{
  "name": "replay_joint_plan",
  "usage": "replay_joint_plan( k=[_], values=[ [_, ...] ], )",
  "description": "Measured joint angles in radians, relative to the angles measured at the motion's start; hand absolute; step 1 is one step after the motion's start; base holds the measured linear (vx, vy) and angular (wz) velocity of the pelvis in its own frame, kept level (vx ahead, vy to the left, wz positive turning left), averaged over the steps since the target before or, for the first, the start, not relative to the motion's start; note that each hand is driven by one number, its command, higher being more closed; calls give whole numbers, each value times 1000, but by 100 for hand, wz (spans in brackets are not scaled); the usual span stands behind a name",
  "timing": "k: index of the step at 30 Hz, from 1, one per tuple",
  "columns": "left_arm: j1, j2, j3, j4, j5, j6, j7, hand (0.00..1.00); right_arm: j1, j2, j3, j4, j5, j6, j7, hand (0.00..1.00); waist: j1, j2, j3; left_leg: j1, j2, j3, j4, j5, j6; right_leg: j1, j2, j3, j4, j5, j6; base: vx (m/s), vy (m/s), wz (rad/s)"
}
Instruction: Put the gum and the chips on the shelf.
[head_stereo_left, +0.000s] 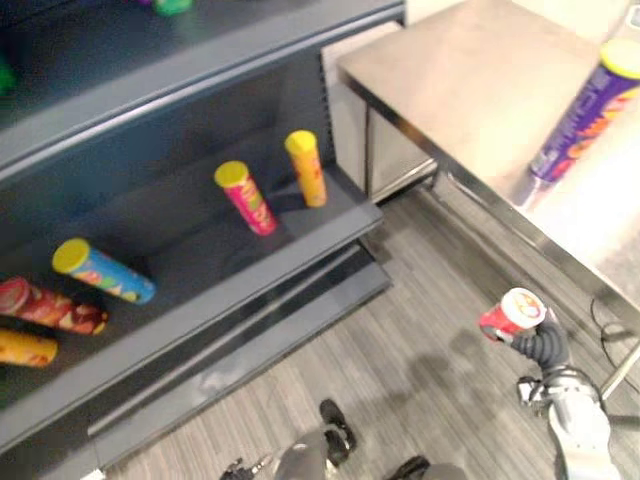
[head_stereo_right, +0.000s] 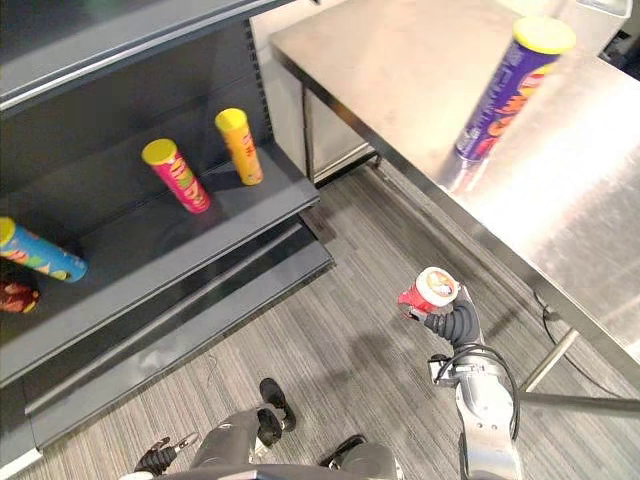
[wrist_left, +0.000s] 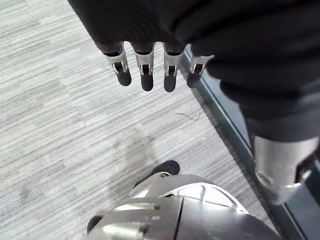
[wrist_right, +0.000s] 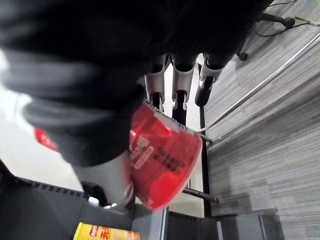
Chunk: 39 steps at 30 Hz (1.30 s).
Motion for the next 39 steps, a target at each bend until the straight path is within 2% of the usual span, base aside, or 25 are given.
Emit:
replay_joint_plan(
  k=[2,5,6,7,8,9,13,14,15,16,17,18,19,20,21,23,24,25,28,30,32,33,36,39],
  values=[
    [-1,-10,-1,-3,4,-1,1,0,-1,1,29,0,-1,0,0,100,0,0,0,21,-8,-19,-61,4,-5,-3,21,16,-24,10,18,-76,57,-7],
    [-5,-23,-13,-3,14,0,4,0,-7,27,75,23,-2,0,-3,100,5,-1,0,37,-1,-22,-70,11,-16,-15,50,78,-75,25,39,-123,7,-44],
    [-2,-25,-16,-8,14,-1,6,0,-13,36,104,50,-3,0,-8,100,25,-5,-1,57,-3,-62,-60,5,-23,-33,45,156,-69,24,40,-89,-35,-70],
    [0,-25,-17,-12,14,-1,6,0,-14,36,111,54,-3,0,-8,100,28,-7,-2,60,-3,-70,-58,1,-27,-39,41,170,-62,24,40,-53,-44,-111],
    [5,-26,-19,-20,12,-1,7,0,-21,35,146,75,-2,0,-12,100,42,-9,0,70,-2,-67,-36,-31,-47,-61,19,211,-28,24,40,-6,-11,-69],
    [4,-25,-19,-21,11,-1,8,0,-22,36,152,79,-2,0,-13,100,41,-9,1,69,-1,-64,-28,-37,-45,-60,16,214,-22,24,39,-6,20,-66],
    [0,-16,-13,-36,-3,-1,15,0,-8,37,210,101,-1,1,-19,100,18,-24,8,62,-3,-64,83,-124,-32,-44,-35,220,34,20,45,22,79,-1],
    [2,-11,-9,-37,-3,0,18,0,9,37,211,100,-1,1,-19,100,15,-29,11,63,-14,-74,113,-156,-33,-30,-63,215,73,14,46,62,117,20],
    [5,-6,-9,-33,-3,0,20,0,20,38,210,97,-1,1,-19,100,15,-37,15,66,-22,-78,118,-170,-31,-34,-80,235,137,8,28,35,126,44],
    [6,2,-12,-21,-3,2,24,0,38,37,205,95,-1,3,-19,100,5,-38,19,73,-40,-109,140,-190,-10,-100,-113,387,289,36,-91,47,120,86],
    [9,19,-17,-22,3,1,25,0,70,41,204,87,-1,8,-17,100,-17,-32,25,81,-46,-161,147,-201,4,-185,-80,587,399,75,-153,71,116,104],
    [4,31,-19,-21,9,2,26,0,85,46,204,85,-1,9,-11,100,-26,-26,31,84,-47,-185,147,-202,4,-206,-45,673,402,59,-128,134,73,116],
    [5,51,-19,-20,11,2,29,0,104,59,205,78,0,10,2,100,-35,-31,33,84,-50,-230,146,-201,4,-234,23,809,357,23,-77,130,25,96],
    [4,68,-19,-19,11,1,30,0,116,72,204,62,0,10,2,100,-36,-40,34,83,-61,-260,146,-201,3,-259,76,920,281,13,-49,118,13,88],
    [3,74,-21,-17,12,1,30,0,117,78,202,53,1,10,2,100,-37,-45,35,82,-69,-276,145,-201,3,-271,99,976,236,18,-40,111,2,86],
    [-5,75,-21,-2,19,-2,30,0,135,83,180,0,7,10,2,100,-61,-45,35,73,-109,-355,149,-198,-2,-289,160,1154,92,63,35,135,-25,118],
    [-5,75,-22,0,20,-1,30,0,147,83,172,-18,8,9,2,100,-67,-47,34,75,-123,-375,152,-196,-5,-286,157,1166,75,74,54,192,-80,132],
    [-4,75,-28,-2,20,0,30,0,174,83,158,-52,8,9,2,100,-63,-62,35,87,-150,-404,161,-204,-10,-279,136,1154,57,89,79,141,-72,95],
    [1,66,-30,-2,41,1,31,0,176,72,133,-95,33,8,3,100,-59,-69,39,80,-168,-488,205,-230,-27,-242,136,1104,34,96,83,156,-157,96],
    [-21,44,-30,-12,40,0,36,0,154,62,91,-133,54,-6,3,100,-61,-50,35,65,-148,-556,167,-212,-58,-212,146,1013,-26,97,81,141,-214,92],
    [-26,31,-30,-13,40,0,39,0,149,51,70,-141,75,-21,4,100,-61,-49,33,69,-130,-552,132,-202,-70,-198,147,979,-41,99,75,107,-188,60],
    [-38,18,-32,-13,40,0,39,0,141,35,46,-156,84,-24,3,100,-62,-48,32,83,-105,-526,99,-176,-87,-182,149,947,-51,97,67,138,-198,58],
    [-48,10,-30,-16,41,0,39,0,103,-11,9,-190,87,-29,8,100,-59,-53,28,146,-97,-537,6,-122,-89,-147,162,935,-73,93,60,149,-134,22],
    [-40,8,-25,-21,43,0,39,0,43,-52,-39,-249,86,-41,23,100,-59,-58,13,192,-84,-527,-80,-104,-98,-120,179,944,-121,103,45,92,-61,-13]
  ],
)
